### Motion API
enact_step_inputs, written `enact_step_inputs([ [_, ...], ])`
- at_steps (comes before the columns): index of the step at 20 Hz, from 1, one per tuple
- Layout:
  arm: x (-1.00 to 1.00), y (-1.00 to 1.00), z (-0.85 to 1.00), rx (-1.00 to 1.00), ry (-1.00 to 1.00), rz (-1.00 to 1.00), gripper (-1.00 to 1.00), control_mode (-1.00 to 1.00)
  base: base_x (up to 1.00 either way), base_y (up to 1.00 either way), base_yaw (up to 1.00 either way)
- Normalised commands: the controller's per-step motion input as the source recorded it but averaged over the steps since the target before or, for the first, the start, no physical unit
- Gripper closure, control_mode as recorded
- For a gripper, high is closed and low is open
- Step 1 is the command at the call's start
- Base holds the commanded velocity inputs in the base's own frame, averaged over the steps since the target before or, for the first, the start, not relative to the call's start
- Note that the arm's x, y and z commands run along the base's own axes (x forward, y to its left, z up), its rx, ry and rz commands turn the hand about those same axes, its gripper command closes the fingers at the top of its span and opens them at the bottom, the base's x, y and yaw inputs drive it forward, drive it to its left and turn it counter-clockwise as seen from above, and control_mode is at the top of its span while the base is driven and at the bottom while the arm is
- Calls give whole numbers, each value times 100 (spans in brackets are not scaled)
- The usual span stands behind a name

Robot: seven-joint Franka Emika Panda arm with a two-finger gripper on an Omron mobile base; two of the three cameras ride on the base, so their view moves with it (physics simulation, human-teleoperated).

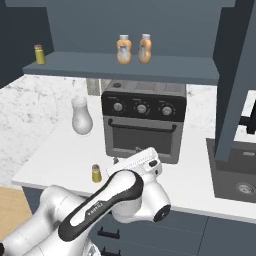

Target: Put the shaker and condiment bottle from the counter next to their counterparts in the cabinet.

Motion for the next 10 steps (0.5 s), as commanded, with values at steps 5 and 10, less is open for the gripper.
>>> enact_step_inputs([
  [5, -7, 11, -14, -2, 0, 3, -100, -100, 0, 0, 0],
  [10, 1, -1, -1, 0, 0, 2, -100, -100, 0, 0, 0],
])
